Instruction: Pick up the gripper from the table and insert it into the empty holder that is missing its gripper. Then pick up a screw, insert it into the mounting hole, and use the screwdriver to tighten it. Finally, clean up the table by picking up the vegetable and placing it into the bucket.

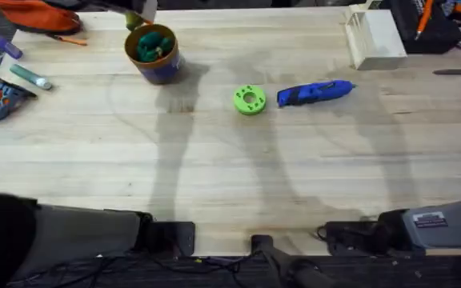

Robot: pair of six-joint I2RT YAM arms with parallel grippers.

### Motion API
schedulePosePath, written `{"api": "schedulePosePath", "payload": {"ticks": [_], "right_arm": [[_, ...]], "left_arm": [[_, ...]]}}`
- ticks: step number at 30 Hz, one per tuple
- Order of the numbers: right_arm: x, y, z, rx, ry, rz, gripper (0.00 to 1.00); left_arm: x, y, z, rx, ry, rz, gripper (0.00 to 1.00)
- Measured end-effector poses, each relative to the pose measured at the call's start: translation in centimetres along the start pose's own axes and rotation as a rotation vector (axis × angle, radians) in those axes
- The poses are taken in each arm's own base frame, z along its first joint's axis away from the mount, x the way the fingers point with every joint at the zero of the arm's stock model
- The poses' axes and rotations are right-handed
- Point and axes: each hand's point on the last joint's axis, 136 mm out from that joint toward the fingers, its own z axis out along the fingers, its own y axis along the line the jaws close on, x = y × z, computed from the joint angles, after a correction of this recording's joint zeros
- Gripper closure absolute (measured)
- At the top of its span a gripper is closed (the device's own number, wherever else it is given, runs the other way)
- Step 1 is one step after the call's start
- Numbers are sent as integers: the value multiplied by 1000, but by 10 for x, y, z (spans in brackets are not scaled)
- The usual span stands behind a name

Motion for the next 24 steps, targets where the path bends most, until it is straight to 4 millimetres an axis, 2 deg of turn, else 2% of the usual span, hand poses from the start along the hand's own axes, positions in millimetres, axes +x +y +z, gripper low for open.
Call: {"api": "schedulePosePath", "payload": {"ticks": [3,6,9,10,13,18,24], "right_arm": [[0,0,0,0,0,0,8],[0,0,0,0,0,0,8],[0,0,0,0,0,0,8],[0,0,0,0,0,0,8],[0,0,0,0,0,0,7],[0,0,0,0,0,0,8],[0,0,0,0,0,0,8]], "left_arm": [[-9,11,12,-15,-20,-25,964],[-12,17,33,-12,-5,-42,964],[-13,16,63,2,23,-46,964],[-13,13,91,13,52,-43,964],[-8,10,113,22,90,-40,964],[1,7,131,30,136,-38,964],[5,6,137,33,153,-38,964]]}}
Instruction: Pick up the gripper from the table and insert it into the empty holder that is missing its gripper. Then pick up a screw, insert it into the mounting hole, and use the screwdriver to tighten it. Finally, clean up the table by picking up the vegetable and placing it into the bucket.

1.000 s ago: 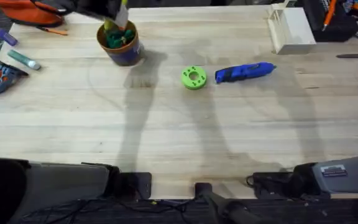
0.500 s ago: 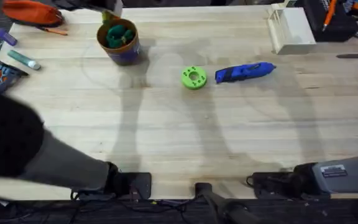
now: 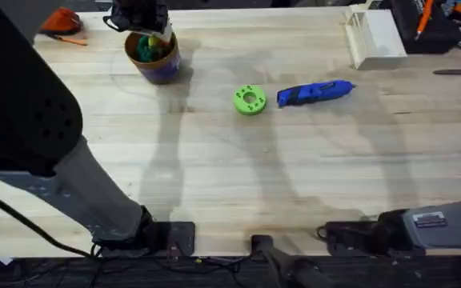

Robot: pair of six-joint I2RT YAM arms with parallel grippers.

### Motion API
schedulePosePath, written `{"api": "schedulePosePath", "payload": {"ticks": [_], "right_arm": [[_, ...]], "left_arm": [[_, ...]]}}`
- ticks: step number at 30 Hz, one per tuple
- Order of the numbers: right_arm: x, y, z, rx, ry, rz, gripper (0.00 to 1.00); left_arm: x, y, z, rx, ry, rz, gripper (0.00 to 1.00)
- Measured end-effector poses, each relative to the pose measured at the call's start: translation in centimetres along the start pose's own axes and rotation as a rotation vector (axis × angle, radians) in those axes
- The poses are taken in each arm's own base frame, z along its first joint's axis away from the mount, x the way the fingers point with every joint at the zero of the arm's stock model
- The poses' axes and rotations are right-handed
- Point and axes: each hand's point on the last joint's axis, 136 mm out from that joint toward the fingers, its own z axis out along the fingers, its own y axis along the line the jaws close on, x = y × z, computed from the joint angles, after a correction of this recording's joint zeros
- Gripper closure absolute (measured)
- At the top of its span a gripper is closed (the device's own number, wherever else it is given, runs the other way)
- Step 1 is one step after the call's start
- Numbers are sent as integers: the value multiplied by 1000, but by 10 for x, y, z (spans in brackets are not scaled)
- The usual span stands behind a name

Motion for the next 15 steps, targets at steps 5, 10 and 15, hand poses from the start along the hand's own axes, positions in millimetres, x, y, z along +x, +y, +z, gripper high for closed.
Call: {"api": "schedulePosePath", "payload": {"ticks": [5,10,15], "right_arm": [[0,0,0,1,0,0,7],[0,0,0,0,0,0,8],[0,0,0,0,0,0,8]], "left_arm": [[0,0,0,1,0,0,485],[0,-1,0,3,-1,-6,19],[0,-1,0,3,-1,-6,15]]}}
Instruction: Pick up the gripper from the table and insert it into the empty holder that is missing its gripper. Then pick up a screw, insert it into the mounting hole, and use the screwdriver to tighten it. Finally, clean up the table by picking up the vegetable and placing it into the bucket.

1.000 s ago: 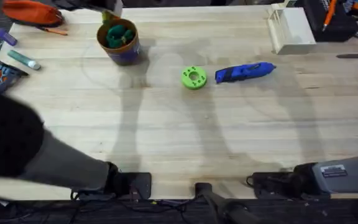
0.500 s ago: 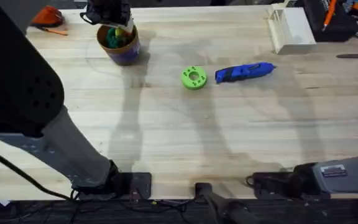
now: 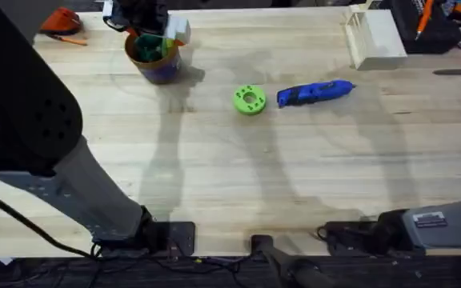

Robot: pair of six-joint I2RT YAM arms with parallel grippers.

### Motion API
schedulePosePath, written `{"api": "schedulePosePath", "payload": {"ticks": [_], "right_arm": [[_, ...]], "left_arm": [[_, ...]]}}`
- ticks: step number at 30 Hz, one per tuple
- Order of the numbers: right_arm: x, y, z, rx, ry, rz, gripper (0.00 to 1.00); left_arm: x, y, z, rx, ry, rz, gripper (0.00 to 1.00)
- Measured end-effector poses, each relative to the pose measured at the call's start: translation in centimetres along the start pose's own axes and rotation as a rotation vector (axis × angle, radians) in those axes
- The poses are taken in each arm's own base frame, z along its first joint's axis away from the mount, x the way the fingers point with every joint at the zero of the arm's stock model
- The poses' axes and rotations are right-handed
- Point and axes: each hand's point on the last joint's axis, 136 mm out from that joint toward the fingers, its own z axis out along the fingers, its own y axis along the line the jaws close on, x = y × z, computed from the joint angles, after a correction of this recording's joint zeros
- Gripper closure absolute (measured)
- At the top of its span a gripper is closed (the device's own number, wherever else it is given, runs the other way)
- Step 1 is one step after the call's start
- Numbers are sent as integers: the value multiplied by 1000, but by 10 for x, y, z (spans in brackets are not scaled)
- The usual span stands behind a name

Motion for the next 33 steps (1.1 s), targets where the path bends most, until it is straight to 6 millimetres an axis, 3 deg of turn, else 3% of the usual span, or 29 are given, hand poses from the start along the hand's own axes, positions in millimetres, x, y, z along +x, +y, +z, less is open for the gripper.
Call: {"api": "schedulePosePath", "payload": {"ticks": [8,11,14,21,25,28,33], "right_arm": [[0,0,0,0,0,0,8],[0,0,0,0,0,0,8],[0,0,0,0,0,0,7],[12,1,0,-3,48,13,8],[16,2,-4,-4,57,16,8],[17,6,-18,-1,20,5,8],[24,20,-72,11,-110,-27,8]], "left_arm": [[3,0,-1,1,11,1,15],[5,0,-10,2,11,1,15],[5,0,-31,-1,-13,0,16],[12,2,-107,-14,-106,-3,13],[20,2,-136,-18,-135,-4,13],[25,2,-149,-20,-152,-6,13],[35,1,-163,-24,-187,-19,13]]}}
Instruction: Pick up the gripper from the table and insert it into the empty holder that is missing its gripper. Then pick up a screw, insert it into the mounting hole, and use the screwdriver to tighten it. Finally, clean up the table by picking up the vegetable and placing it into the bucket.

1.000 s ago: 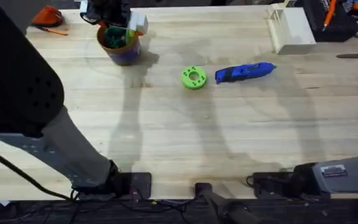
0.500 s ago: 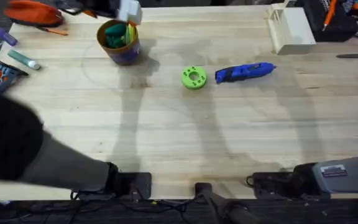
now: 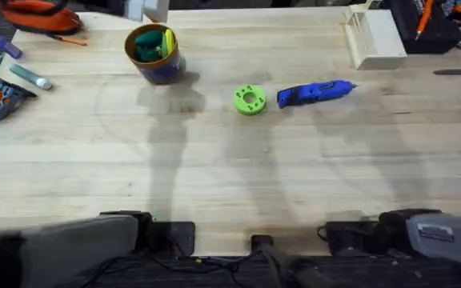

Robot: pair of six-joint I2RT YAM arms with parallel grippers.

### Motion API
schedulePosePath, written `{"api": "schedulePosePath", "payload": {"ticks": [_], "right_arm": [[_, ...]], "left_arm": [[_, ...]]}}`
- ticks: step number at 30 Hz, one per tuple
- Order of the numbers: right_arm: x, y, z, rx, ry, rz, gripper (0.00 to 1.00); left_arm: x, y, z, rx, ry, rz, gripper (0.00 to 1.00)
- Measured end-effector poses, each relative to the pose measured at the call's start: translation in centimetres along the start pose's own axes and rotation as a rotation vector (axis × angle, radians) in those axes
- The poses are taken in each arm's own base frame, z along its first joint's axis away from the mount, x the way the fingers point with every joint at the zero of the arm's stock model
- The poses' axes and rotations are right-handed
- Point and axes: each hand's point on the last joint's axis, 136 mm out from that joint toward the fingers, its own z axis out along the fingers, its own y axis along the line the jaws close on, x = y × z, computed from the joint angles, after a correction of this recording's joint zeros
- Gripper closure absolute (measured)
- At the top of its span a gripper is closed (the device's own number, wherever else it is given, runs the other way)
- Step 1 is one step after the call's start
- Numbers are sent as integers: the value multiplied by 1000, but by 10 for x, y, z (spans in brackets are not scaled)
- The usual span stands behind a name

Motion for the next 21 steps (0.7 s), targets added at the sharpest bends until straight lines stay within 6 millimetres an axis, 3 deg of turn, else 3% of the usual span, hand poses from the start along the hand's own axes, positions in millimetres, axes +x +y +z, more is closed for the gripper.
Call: {"api": "schedulePosePath", "payload": {"ticks": [5,11,16,21], "right_arm": [[25,13,-51,13,-63,-8,8],[62,20,-81,33,-48,-7,8],[98,20,-78,45,-31,-6,7],[138,14,-46,46,-27,1,8]], "left_arm": [[31,-4,-2,1,6,-24,13],[65,-10,-3,11,10,-46,13],[72,-11,-16,13,-26,-52,13],[72,-11,-25,13,-50,-54,13]]}}
